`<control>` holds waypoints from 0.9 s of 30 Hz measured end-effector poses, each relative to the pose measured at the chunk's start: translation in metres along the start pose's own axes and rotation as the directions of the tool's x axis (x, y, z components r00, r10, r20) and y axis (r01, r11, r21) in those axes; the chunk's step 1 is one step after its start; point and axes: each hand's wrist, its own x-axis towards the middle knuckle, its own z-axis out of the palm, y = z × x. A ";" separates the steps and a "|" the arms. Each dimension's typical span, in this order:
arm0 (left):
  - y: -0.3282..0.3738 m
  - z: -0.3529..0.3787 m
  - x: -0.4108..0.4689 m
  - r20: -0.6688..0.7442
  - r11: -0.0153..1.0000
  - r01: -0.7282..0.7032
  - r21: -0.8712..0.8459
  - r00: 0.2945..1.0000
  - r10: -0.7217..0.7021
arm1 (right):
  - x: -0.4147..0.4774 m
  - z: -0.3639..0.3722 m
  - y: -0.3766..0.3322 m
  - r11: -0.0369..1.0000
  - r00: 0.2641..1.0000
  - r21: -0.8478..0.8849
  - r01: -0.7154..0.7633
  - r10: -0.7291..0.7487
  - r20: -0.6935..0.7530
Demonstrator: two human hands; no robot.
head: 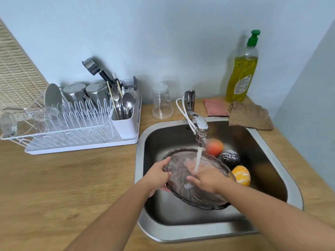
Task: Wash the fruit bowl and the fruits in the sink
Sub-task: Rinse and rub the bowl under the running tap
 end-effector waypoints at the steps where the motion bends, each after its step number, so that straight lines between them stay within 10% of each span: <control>1: 0.000 0.002 -0.001 0.019 1.000 0.000 -0.009 1.000 0.000 | 0.000 -0.002 0.006 0.997 0.997 -0.021 -0.078 0.078 -0.030; 7: 0.003 0.002 0.002 0.030 1.000 0.002 0.014 1.000 -0.002 | 0.005 -0.001 -0.032 0.970 0.992 0.218 0.108 -0.119 0.039; 11: 0.002 0.007 0.001 0.062 1.000 0.022 -0.022 0.998 -0.021 | -0.002 -0.001 0.020 0.990 0.989 -0.018 -0.142 0.141 -0.038; 17: 0.006 0.016 0.005 0.078 1.000 0.007 0.014 0.997 -0.008 | 0.014 0.005 -0.017 0.988 0.992 0.148 -0.037 0.054 -0.115; 22: 0.005 0.021 0.004 0.076 0.999 -0.006 0.045 0.997 0.003 | 0.019 0.006 -0.004 0.916 0.923 0.231 -0.329 0.364 -0.127; 27: -0.001 0.020 0.004 0.075 0.998 -0.012 0.059 0.997 0.008 | 0.025 0.001 -0.025 0.995 0.984 0.097 0.002 0.016 -0.175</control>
